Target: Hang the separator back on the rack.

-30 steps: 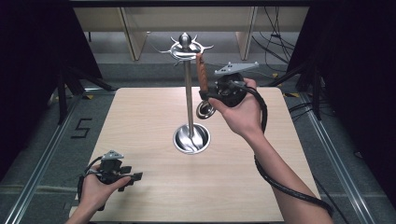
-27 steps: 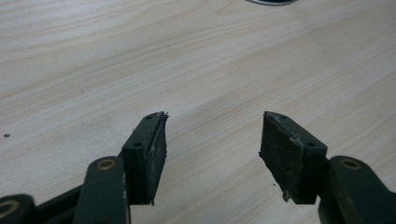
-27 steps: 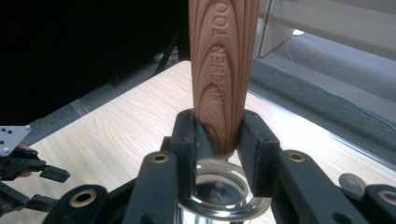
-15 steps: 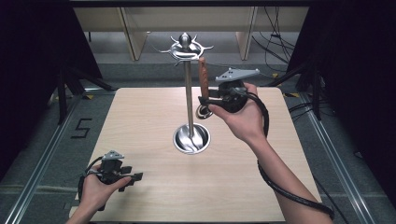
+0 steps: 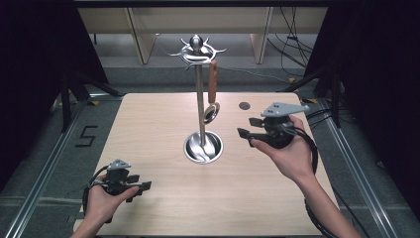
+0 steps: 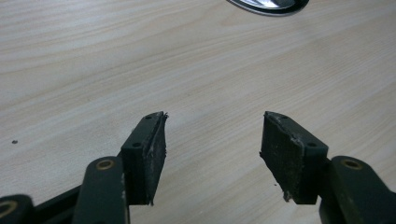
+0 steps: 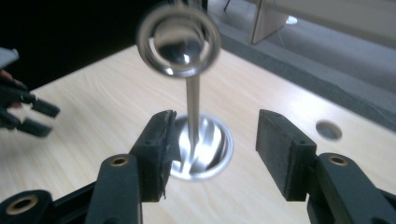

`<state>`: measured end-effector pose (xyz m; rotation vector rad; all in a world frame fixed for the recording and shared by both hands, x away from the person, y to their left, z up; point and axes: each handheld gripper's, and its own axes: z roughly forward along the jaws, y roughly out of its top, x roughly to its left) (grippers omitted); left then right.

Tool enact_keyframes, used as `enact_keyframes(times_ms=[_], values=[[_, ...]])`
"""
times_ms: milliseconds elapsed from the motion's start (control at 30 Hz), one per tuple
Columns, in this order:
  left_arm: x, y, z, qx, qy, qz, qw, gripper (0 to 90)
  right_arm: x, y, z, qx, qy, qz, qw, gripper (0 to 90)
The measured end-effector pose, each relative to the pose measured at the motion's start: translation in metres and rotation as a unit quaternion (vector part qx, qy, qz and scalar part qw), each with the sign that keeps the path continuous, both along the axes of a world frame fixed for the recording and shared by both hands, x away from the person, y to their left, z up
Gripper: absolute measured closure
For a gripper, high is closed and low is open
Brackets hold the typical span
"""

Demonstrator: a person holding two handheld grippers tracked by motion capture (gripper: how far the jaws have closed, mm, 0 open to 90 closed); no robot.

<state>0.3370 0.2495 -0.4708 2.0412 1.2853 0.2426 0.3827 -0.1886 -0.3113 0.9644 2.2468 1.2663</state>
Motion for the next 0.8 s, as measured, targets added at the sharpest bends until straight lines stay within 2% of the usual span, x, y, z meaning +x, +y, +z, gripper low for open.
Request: enact_keyframes(times_ms=[33, 67, 100, 233, 267, 333, 367, 400, 467, 500, 567, 633, 667, 700, 733, 767, 800], values=[[0.000, 0.000, 0.000, 0.007, -0.001, 0.000, 1.0000, 39.5, -0.003, -0.005, -0.005, 0.003, 0.005, -0.006, 1.0000, 48.2], [0.000, -0.001, -0.001, -0.002, -0.003, 0.009, 1.0000, 39.5, -0.006, -0.013, -0.012, 0.000, -0.001, -0.010, 0.9999, 48.3], [0.000, -0.002, -0.001, -0.001, -0.002, 0.011, 0.9999, 39.5, -0.009, -0.017, -0.017, 0.003, 0.010, -0.015, 0.9998, 48.5], [0.000, -0.001, -0.001, -0.001, -0.001, 0.010, 1.0000, 39.5, -0.018, -0.034, -0.036, 0.008, 0.020, -0.029, 0.9993, 48.9], [0.000, 0.000, 0.000, 0.000, 0.001, 0.000, 1.0000, 39.5, -0.020, -0.038, -0.042, 0.016, 0.020, -0.032, 0.9992, 48.8], [0.000, 0.000, 0.000, -0.003, -0.002, -0.001, 1.0000, 39.5, -0.024, -0.046, -0.052, 0.013, 0.023, -0.042, 0.9988, 48.8], [0.000, 0.000, 0.000, -0.002, -0.004, -0.003, 1.0000, 39.4, -0.026, -0.051, -0.058, 0.022, 0.015, -0.053, 0.9982, 49.3], [0.000, -0.002, -0.001, -0.009, -0.011, 0.009, 0.9999, 39.3, -0.027, -0.055, -0.061, 0.023, 0.009, -0.060, 0.9979, 49.6], [0.000, -0.002, 0.000, -0.009, -0.010, 0.003, 0.9999, 39.1, -0.029, -0.064, -0.071, 0.028, 0.006, -0.077, 0.9966, 49.9], [0.000, -0.003, -0.001, -0.014, -0.012, 0.010, 0.9998, 39.2, -0.029, -0.068, -0.078, 0.037, 0.006, -0.083, 0.9958, 49.9], [0.000, -0.002, 0.000, -0.012, -0.014, 0.011, 0.9998, 39.1, -0.030, -0.076, -0.093, 0.041, 0.025, -0.100, 0.9939, 49.9], [0.001, 0.001, 0.001, -0.004, -0.007, -0.005, 1.0000, 39.1, -0.031, -0.082, -0.104, 0.036, 0.026, -0.113, 0.9926, 49.9], [0.001, 0.000, 0.000, -0.012, -0.007, 0.003, 0.9999, 39.2, -0.032, -0.085, -0.110, 0.042, 0.028, -0.126, 0.9907, 50.6], [0.001, -0.001, -0.001, -0.015, -0.009, 0.012, 0.9998, 39.4, -0.034, -0.089, -0.115, 0.047, 0.047, -0.141, 0.9878, 52.2], [0.000, -0.002, 0.000, -0.017, -0.008, 0.009, 0.9998, 39.6, -0.032, -0.093, -0.120, 0.045, 0.038, -0.138, 0.9887, 52.3], [0.000, 0.001, 0.002, -0.003, -0.006, -0.007, 1.0000, 39.8, -0.033, -0.094, -0.122, 0.055, 0.058, -0.147, 0.9859, 52.2], [0.000, -0.002, 0.001, -0.015, -0.012, 0.008, 0.9998, 40.0, -0.033, -0.096, -0.124, 0.064, 0.060, -0.153, 0.9844, 51.9]])
